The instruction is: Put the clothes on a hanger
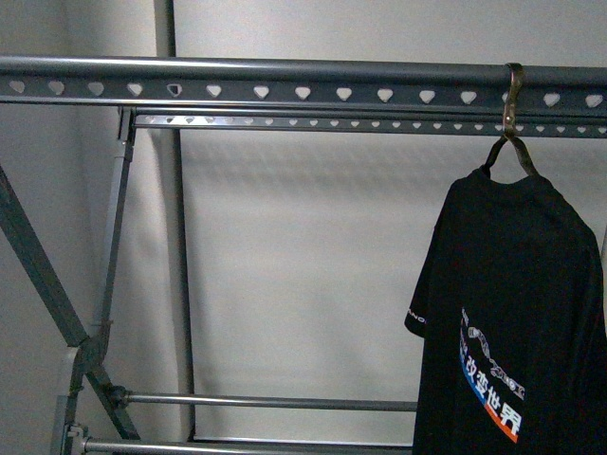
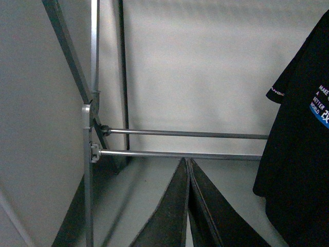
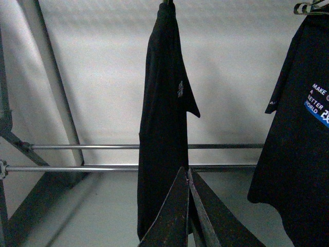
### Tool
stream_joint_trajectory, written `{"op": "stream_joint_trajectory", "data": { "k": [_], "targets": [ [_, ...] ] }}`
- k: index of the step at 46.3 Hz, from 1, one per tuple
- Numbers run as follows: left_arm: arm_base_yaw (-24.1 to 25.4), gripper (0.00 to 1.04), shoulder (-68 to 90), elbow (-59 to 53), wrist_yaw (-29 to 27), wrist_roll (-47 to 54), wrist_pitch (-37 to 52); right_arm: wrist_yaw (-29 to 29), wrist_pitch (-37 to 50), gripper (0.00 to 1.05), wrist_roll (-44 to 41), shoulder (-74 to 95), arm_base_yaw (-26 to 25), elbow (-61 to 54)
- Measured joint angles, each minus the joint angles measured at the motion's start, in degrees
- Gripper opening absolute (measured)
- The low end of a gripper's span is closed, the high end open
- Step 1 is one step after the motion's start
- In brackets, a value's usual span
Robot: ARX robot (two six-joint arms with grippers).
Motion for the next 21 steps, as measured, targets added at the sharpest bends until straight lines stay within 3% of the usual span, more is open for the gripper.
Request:
{"op": "stream_joint_trajectory", "data": {
  "k": [19,21],
  "targets": [
    [0.00,0.04,-0.04,0.00,0.00,0.00,0.00,0.00,0.46,0.02,-0.02,-2.73,0.00,-3.08],
    [0.00,0.04,-0.04,0.00,0.00,0.00,0.00,0.00,0.46,0.10,-0.11,-2.73,0.00,-3.08]
  ]
}}
